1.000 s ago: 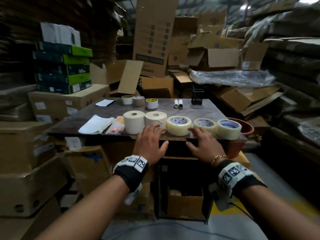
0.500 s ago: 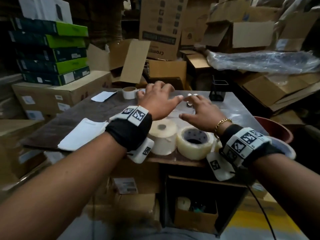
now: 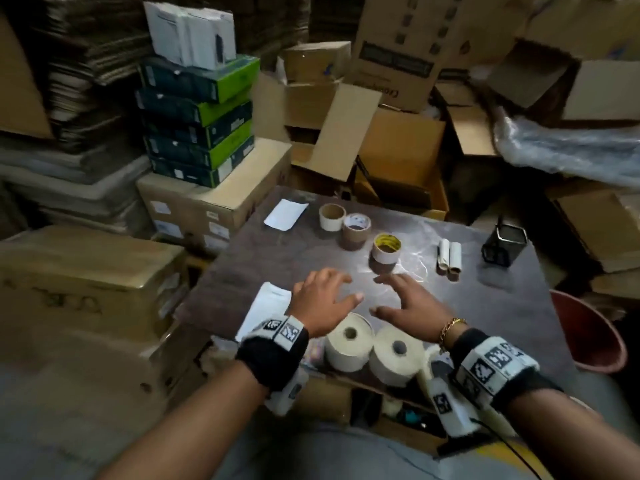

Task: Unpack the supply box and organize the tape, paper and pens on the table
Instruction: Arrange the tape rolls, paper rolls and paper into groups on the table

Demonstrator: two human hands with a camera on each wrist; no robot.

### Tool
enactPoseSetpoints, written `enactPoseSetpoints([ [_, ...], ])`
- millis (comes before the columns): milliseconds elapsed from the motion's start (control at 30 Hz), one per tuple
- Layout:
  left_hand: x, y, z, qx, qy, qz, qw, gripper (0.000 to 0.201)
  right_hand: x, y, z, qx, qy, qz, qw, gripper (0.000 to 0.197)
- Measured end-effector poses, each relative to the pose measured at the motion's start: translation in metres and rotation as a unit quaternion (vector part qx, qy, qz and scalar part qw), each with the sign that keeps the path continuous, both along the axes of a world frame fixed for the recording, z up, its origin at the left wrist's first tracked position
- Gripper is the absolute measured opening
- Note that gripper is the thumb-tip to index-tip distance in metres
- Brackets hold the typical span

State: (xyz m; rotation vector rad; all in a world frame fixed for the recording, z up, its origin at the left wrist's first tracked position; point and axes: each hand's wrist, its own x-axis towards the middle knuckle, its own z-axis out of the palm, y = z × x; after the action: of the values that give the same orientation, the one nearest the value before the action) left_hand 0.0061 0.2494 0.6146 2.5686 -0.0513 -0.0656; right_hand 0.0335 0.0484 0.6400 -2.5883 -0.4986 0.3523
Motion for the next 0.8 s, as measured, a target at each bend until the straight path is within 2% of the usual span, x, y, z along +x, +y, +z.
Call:
enactPoseSetpoints([
  [133, -0.028, 0.059, -0.007, -0.041, 0.089, 0.047, 0.994, 0.046, -0.03, 0.042, 0.008, 0.062, 0.077, -0.023, 0.995, 0.055],
  [267, -0.047, 0.106, -0.014, -0.036, 0.165, 0.06, 0.984, 0.058, -0.048, 0.081, 0.001, 0.091, 0.12, -0.041, 0.988, 0.05],
  [367, -0.048, 0.131, -0.021, -0.044, 0.194, 0.065, 0.978, 0.049, -0.053, 0.103, -0.01, 0.095, 0.149, -0.062, 0.982, 0.052],
  [600, -0.028, 0.144, -0.044, -0.04, 0.242, 0.074, 0.967, 0.045, -0.04, 0.138, -0.044, 0.089, 0.21, -0.06, 0.972, 0.052],
  [800, -0.002, 0.149, -0.069, -0.018, 0.274, 0.098, 0.957, 0.043, -0.013, 0.166, -0.091, 0.148, 0.284, -0.113, 0.941, 0.052],
])
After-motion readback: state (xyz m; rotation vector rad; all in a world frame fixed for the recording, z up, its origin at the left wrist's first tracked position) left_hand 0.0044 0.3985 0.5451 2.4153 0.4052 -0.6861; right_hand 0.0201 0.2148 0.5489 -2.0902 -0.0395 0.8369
